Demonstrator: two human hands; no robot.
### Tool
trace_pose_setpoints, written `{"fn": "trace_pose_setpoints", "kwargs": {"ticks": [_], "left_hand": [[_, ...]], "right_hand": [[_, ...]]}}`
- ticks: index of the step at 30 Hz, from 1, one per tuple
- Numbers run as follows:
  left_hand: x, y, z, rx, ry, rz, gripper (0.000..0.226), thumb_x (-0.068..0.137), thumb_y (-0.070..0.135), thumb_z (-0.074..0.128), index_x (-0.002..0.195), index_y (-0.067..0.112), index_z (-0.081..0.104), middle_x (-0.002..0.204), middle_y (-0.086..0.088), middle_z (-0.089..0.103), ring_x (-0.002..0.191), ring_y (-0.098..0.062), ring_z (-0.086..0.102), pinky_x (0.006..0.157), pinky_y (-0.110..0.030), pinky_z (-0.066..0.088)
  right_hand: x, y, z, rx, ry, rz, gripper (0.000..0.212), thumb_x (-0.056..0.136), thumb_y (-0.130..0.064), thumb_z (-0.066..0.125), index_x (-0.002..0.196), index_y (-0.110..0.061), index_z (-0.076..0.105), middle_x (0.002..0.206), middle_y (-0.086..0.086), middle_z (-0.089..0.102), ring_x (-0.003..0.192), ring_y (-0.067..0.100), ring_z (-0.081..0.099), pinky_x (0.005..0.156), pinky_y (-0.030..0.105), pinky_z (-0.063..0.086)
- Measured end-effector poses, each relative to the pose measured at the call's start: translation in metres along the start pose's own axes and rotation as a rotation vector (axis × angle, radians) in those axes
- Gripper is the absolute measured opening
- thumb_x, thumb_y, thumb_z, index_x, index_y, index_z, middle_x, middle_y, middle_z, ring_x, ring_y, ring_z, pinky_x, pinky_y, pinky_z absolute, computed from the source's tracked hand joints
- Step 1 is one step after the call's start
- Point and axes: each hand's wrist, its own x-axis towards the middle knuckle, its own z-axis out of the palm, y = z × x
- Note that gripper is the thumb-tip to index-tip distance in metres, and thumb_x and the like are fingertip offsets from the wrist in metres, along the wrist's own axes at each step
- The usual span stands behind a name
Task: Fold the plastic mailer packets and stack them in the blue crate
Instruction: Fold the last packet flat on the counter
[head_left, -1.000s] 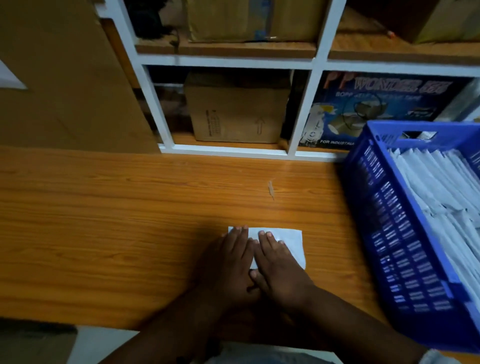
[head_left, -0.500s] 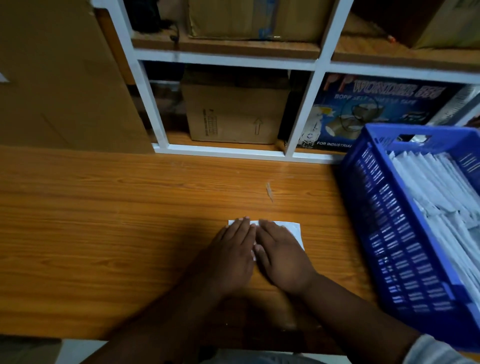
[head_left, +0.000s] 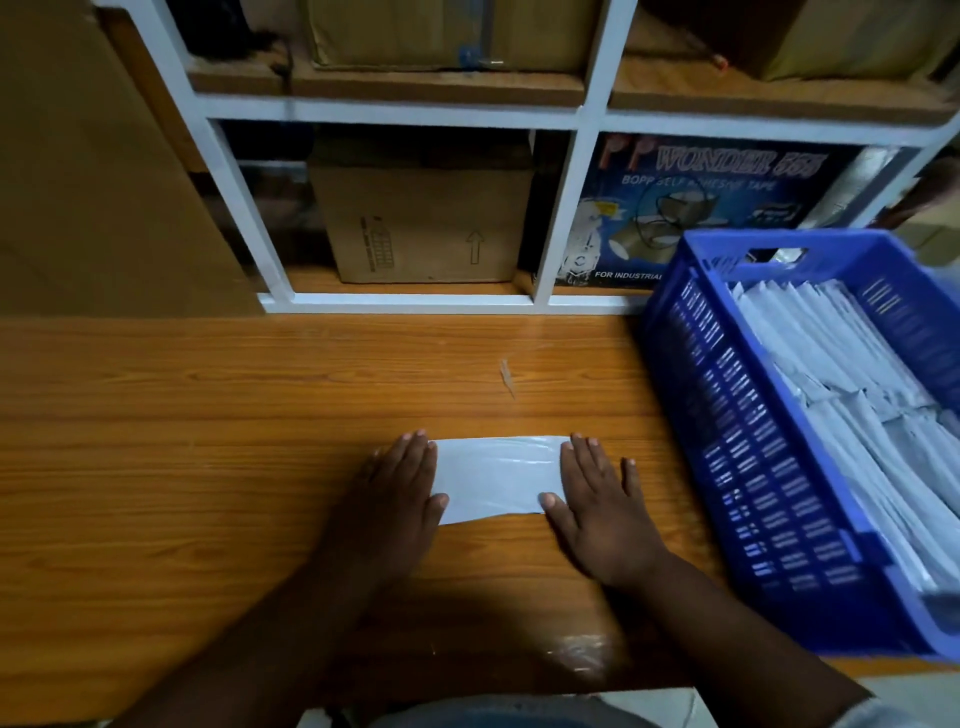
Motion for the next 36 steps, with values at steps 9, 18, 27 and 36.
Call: {"fn": "trace_pose_setpoints", "kwargs": {"ticks": [9, 18, 27, 36], "left_hand": [[0.018, 0.052, -0.005, -0.125, 0.048, 0.118, 0.064, 0.103, 0.036, 0.042, 0.159, 0.006, 0.046, 0.168, -0.015, 0.04, 0.157, -0.031, 0.036, 0.123, -0.052, 0.037], [-0.002, -0.003, -0.004, -0.003, 0.012, 0.054, 0.08, 0.101, 0.06, 0.043, 0.165, 0.013, 0.037, 0.175, -0.007, 0.03, 0.162, -0.027, 0.027, 0.126, -0.056, 0.029], [0.002, 0.033, -0.003, -0.154, 0.074, 0.225, 0.064, 0.108, 0.042, 0.039, 0.165, 0.014, 0.037, 0.177, -0.006, 0.024, 0.164, -0.025, 0.019, 0.13, -0.052, 0.023], [0.003, 0.027, 0.008, -0.092, 0.076, 0.05, 0.081, 0.101, 0.057, 0.051, 0.162, 0.004, 0.039, 0.169, -0.021, 0.035, 0.159, -0.039, 0.031, 0.126, -0.058, 0.031]], "right_hand": [[0.024, -0.075, 0.003, -0.041, 0.061, -0.307, 0.071, 0.111, -0.048, 0.025, 0.169, -0.008, 0.021, 0.177, 0.015, 0.013, 0.165, 0.027, -0.002, 0.129, 0.063, 0.014], [0.015, -0.027, 0.003, -0.084, -0.006, -0.158, 0.082, 0.104, -0.076, 0.014, 0.171, -0.033, -0.006, 0.176, -0.008, -0.021, 0.163, 0.02, -0.022, 0.13, 0.055, -0.003], [0.021, -0.055, -0.012, -0.11, 0.005, -0.262, 0.08, 0.106, -0.059, 0.027, 0.171, -0.018, 0.007, 0.178, 0.014, -0.008, 0.164, 0.032, -0.016, 0.129, 0.064, 0.006], [0.045, -0.054, -0.053, -0.083, 0.008, 0.032, 0.113, 0.075, -0.084, 0.067, 0.161, -0.025, 0.024, 0.152, 0.009, 0.045, 0.14, 0.036, 0.045, 0.112, 0.055, 0.041]]}}
